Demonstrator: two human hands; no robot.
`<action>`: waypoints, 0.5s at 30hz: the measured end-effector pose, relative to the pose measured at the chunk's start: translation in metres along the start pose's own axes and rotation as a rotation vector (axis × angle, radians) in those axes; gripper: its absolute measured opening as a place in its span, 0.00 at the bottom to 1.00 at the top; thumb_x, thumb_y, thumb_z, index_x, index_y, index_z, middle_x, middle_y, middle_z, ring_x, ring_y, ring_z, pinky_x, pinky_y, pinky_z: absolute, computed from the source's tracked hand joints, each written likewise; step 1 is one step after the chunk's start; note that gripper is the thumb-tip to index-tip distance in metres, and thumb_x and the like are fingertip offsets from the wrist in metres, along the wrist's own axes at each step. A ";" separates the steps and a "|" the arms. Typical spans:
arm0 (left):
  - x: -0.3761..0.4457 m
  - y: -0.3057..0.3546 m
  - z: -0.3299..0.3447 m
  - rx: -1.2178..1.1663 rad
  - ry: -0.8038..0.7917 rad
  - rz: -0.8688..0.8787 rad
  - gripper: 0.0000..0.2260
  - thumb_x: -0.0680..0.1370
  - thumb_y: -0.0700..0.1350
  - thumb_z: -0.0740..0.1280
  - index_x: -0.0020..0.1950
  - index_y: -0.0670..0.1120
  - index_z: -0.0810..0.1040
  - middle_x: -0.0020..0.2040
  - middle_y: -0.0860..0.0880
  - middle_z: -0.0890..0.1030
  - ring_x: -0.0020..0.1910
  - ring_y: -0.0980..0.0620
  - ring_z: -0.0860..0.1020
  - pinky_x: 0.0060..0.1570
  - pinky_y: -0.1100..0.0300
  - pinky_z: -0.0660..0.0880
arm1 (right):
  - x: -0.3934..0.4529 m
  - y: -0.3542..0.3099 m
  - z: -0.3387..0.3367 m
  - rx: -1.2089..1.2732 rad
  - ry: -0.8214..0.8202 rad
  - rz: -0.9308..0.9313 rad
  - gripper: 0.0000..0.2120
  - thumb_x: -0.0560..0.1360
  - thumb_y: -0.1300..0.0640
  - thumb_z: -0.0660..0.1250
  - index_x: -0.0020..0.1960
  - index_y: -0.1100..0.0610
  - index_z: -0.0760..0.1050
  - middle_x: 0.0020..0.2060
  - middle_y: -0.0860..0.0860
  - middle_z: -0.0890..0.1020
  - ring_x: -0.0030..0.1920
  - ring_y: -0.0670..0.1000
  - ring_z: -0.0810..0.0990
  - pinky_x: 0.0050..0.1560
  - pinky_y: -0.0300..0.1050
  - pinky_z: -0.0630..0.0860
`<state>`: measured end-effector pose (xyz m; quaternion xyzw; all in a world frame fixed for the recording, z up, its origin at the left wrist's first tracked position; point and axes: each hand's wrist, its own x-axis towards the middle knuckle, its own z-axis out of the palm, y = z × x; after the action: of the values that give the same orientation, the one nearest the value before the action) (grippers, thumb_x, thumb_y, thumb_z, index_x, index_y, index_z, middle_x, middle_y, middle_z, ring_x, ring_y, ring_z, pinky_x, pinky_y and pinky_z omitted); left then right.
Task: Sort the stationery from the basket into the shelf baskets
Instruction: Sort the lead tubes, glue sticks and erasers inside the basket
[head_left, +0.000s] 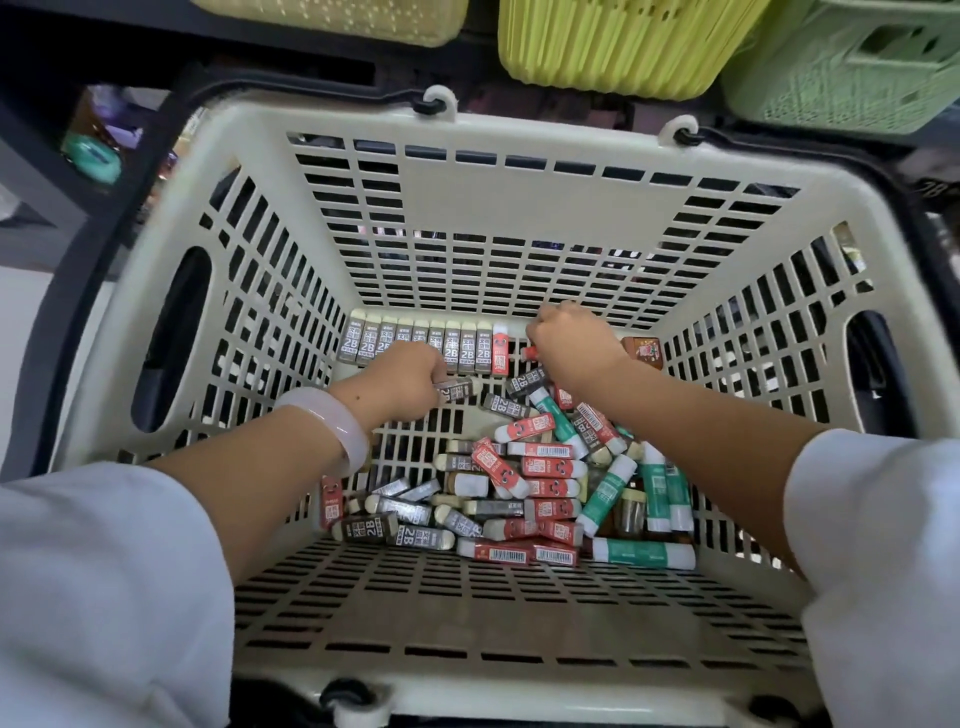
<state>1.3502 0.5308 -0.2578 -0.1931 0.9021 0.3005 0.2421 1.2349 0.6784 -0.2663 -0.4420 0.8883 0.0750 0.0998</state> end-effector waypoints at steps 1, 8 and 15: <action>0.001 0.000 -0.002 -0.060 0.017 -0.014 0.06 0.76 0.39 0.66 0.52 0.42 0.77 0.47 0.47 0.78 0.39 0.53 0.75 0.37 0.65 0.71 | 0.000 0.002 0.000 0.003 0.036 -0.018 0.10 0.77 0.64 0.62 0.58 0.61 0.73 0.52 0.55 0.77 0.52 0.54 0.75 0.52 0.46 0.75; 0.004 -0.001 -0.007 -0.311 0.120 -0.084 0.03 0.74 0.37 0.68 0.46 0.42 0.75 0.36 0.49 0.72 0.30 0.54 0.69 0.27 0.64 0.65 | -0.003 0.004 -0.007 0.409 0.265 0.018 0.17 0.77 0.61 0.60 0.65 0.56 0.70 0.36 0.48 0.75 0.34 0.49 0.75 0.35 0.42 0.74; 0.004 0.001 -0.006 -0.420 0.135 -0.104 0.05 0.75 0.38 0.68 0.48 0.45 0.74 0.45 0.45 0.76 0.40 0.49 0.75 0.35 0.63 0.71 | -0.001 -0.004 0.006 0.995 0.230 0.486 0.08 0.73 0.63 0.64 0.40 0.55 0.65 0.29 0.47 0.73 0.23 0.39 0.73 0.25 0.35 0.67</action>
<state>1.3449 0.5267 -0.2551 -0.3051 0.8228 0.4551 0.1510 1.2391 0.6784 -0.2715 -0.1298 0.8981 -0.3806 0.1784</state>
